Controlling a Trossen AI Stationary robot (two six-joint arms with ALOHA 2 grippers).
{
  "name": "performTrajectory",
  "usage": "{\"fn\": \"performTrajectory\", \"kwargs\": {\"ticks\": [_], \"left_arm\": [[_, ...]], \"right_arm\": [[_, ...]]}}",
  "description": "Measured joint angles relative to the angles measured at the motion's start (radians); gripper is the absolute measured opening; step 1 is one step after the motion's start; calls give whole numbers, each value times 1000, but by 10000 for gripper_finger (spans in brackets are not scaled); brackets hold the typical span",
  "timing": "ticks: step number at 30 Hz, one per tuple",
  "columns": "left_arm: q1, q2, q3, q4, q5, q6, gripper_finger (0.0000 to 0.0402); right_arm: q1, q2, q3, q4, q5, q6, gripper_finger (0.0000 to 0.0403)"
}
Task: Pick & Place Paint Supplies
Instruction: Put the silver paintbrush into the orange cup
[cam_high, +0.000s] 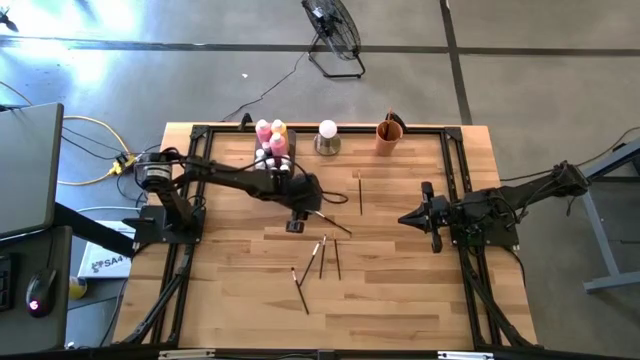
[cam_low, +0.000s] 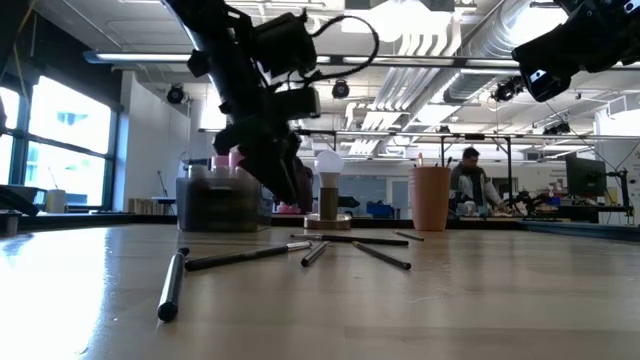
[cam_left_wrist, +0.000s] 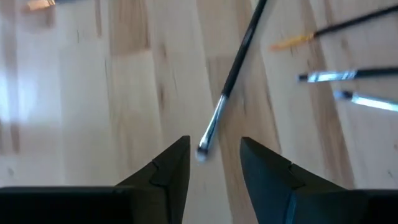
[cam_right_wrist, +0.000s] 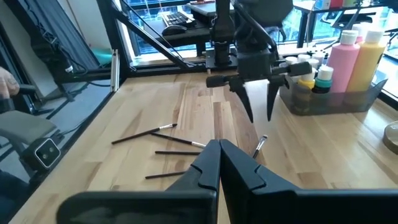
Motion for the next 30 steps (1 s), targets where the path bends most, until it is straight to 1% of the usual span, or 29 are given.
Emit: {"fn": "performTrajectory", "kwargs": {"ticks": [4, 9, 14, 16, 22, 30], "left_arm": [[17, 7, 0, -52, -5, 1, 136], [40, 17, 0, -52, 1, 5, 136], [68, 54, -1, -31, 77, 4, 136], [67, 70, 1, 16, 89, 8, 136], [65, 113, -1, 45, 128, 35, 136], [65, 150, 3, 66, 126, 30, 136]], "right_arm": [[0, 0, 0, 0, 1, -24, 2], [0, 0, 0, 0, 5, -24, 2], [0, 0, 0, 0, 5, -24, 2], [0, 0, 0, 0, 5, -24, 2], [0, 0, 0, -4, 5, -24, 2], [0, 0, 0, -7, 5, -24, 2]]}}
